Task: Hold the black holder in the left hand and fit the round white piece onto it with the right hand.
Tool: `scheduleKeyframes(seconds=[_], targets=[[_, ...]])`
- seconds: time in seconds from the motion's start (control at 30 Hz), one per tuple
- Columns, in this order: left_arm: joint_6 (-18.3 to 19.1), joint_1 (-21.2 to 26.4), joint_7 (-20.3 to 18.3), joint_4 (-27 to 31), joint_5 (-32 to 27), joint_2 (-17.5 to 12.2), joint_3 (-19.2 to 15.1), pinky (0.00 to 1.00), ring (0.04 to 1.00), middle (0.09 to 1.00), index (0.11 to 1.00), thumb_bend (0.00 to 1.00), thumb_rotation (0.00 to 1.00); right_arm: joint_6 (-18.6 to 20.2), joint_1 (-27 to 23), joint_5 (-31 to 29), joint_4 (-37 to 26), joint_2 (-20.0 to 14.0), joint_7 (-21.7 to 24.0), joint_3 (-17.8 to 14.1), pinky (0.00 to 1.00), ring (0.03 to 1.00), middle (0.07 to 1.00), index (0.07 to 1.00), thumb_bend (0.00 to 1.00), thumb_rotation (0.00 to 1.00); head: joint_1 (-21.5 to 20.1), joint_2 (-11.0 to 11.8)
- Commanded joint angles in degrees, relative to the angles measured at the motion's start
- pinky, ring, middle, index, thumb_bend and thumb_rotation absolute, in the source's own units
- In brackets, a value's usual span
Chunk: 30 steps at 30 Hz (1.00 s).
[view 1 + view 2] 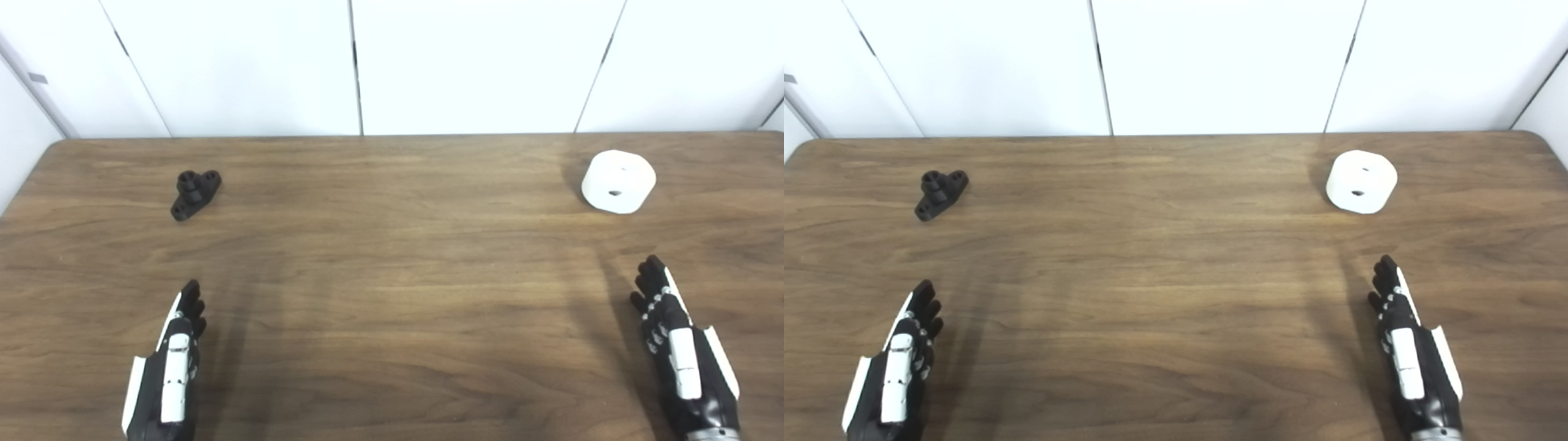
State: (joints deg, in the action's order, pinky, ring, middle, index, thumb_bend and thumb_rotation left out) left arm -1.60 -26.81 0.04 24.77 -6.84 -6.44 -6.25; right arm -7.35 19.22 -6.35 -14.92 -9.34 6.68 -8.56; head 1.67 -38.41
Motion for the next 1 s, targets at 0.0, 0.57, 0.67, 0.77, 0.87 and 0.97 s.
scheduleKeyframes(seconds=[0.0, 0.57, 0.67, 0.77, 0.87, 0.97], targets=[[-1.5, -0.4, 0.4, 1.6, -0.1, 1.7, 0.0, 1.0, 1.0, 1.0, 0.969, 0.31, 1.0, -0.2, 1.2, -0.5, 0.5, -0.9, 0.0, -0.5, 1.0, 1.0, 0.988, 0.984, 0.52, 1.0, 0.0, 0.0], [-1.5, -0.3, 0.6, 1.4, 0.5, 2.1, 0.4, 1.0, 1.0, 1.0, 0.964, 0.35, 0.96, 0.3, 1.1, -0.6, 0.6, -1.2, 0.0, -0.7, 1.0, 1.0, 0.991, 0.987, 0.53, 1.0, 2.8, 0.5], [-2.1, -0.5, 0.7, 1.1, 1.2, 2.4, 0.8, 1.0, 1.0, 1.0, 0.96, 0.33, 0.97, -0.1, 1.2, -1.7, 1.1, -1.7, 0.7, -0.8, 1.0, 1.0, 0.999, 0.998, 0.54, 1.0, 5.0, 1.6], [-3.1, -0.9, 0.9, 0.3, 1.8, 2.8, 1.2, 1.0, 1.0, 1.0, 0.954, 0.32, 0.98, -0.9, 1.3, -3.3, 1.9, -2.1, 1.2, -1.0, 1.0, 1.0, 1.0, 1.0, 0.51, 1.0, 7.3, 3.0], [-3.7, -1.3, 0.8, -0.4, 2.7, 2.9, 1.9, 1.0, 1.0, 1.0, 0.954, 0.32, 0.98, -1.3, 1.2, -3.8, 2.8, -2.6, 1.4, -1.0, 1.0, 1.0, 1.0, 1.0, 0.5, 1.0, 9.5, 4.4], [-5.5, -1.3, 0.9, -1.8, 2.5, 3.2, 2.2, 1.0, 1.0, 1.0, 0.953, 0.3, 0.96, -0.5, 1.1, -3.7, 3.2, -2.9, 1.3, -1.1, 1.0, 1.0, 1.0, 1.0, 0.53, 1.0, 10.3, 5.3]])
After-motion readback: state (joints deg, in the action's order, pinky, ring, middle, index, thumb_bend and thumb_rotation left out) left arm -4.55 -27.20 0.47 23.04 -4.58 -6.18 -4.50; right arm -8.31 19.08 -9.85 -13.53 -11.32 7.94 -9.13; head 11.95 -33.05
